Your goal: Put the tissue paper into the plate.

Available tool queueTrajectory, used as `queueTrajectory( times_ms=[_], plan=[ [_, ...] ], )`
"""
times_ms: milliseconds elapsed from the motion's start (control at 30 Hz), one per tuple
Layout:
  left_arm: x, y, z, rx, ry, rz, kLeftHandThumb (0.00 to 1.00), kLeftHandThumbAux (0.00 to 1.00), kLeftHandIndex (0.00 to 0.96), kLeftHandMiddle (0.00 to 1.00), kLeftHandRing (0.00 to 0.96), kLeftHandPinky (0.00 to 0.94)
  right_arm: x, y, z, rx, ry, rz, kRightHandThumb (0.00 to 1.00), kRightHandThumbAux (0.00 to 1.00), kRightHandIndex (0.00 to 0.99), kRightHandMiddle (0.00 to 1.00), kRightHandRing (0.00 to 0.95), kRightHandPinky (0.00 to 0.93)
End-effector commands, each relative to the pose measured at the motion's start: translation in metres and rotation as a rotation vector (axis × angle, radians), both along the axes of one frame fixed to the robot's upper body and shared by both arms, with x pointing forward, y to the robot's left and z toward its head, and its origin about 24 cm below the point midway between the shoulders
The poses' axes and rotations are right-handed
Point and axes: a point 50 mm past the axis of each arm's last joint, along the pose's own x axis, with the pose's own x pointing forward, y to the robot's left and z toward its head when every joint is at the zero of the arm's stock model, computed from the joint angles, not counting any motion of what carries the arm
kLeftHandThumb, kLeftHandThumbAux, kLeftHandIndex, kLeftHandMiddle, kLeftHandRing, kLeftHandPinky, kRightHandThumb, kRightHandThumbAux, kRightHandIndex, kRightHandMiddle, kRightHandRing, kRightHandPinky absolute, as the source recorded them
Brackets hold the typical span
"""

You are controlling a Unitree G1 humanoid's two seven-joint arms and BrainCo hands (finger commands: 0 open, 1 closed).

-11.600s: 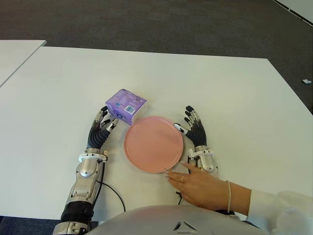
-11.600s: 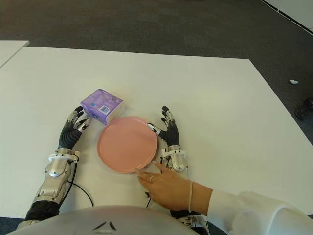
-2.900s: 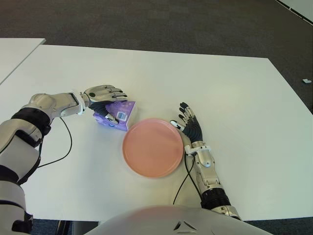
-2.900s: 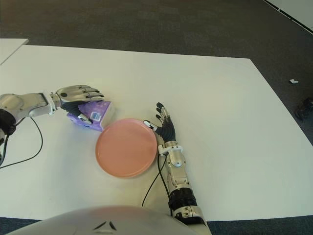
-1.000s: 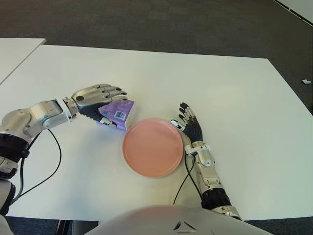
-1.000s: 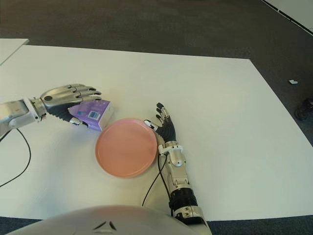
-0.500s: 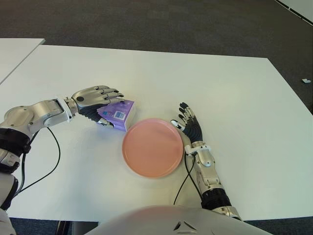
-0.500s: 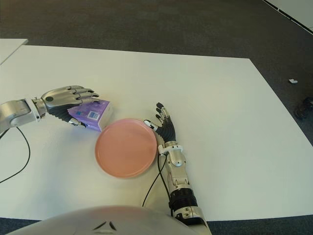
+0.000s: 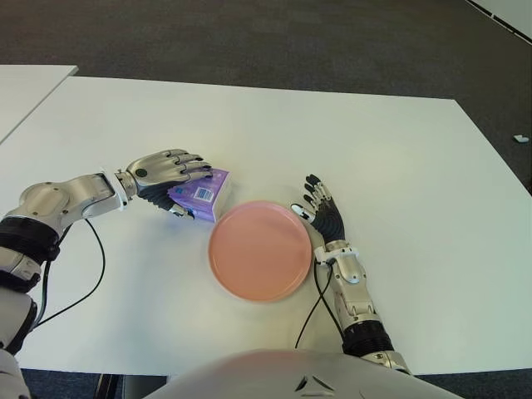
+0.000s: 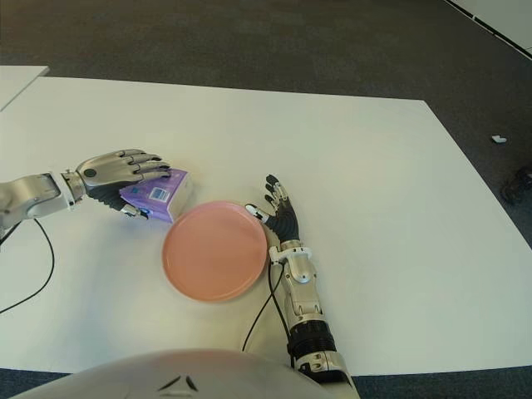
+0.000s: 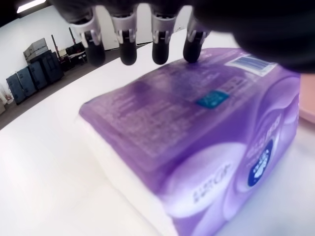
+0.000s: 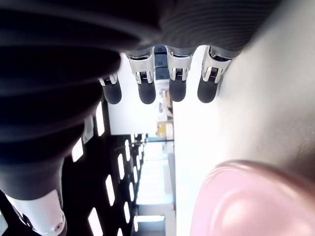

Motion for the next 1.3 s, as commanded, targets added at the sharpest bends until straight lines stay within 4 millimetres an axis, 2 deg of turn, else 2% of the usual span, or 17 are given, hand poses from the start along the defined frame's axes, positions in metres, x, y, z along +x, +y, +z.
queueTrajectory(
  times_ms=[33, 467, 1000, 1300],
  plan=[
    [0.004, -0.001, -0.003, 0.017, -0.027, -0.002, 0.272, 0.129, 0.000, 0.000, 0.000, 0.000, -0.022, -0.005, -0.034, -0.003, 0.202, -0.015, 0.054, 0.708, 0.004, 0.031, 0.024, 0.040],
    [0.006, 0.000, -0.001, 0.017, -0.067, -0.014, 0.296, 0.136, 0.000, 0.000, 0.000, 0.000, -0.024, -0.005, -0.034, -0.004, 0.208, -0.010, 0.056, 0.717, 0.006, 0.034, 0.029, 0.046],
    [0.006, 0.000, -0.009, 0.002, -0.055, -0.010, 0.268, 0.124, 0.000, 0.000, 0.000, 0.000, -0.025, -0.005, -0.033, 0.002, 0.206, -0.008, 0.055, 0.715, 0.007, 0.037, 0.032, 0.042],
    [0.008, -0.004, -0.013, -0.017, -0.113, -0.018, 0.275, 0.129, 0.000, 0.000, 0.000, 0.000, -0.025, -0.005, -0.033, -0.002, 0.206, -0.005, 0.055, 0.711, 0.008, 0.040, 0.031, 0.038]
  ],
)
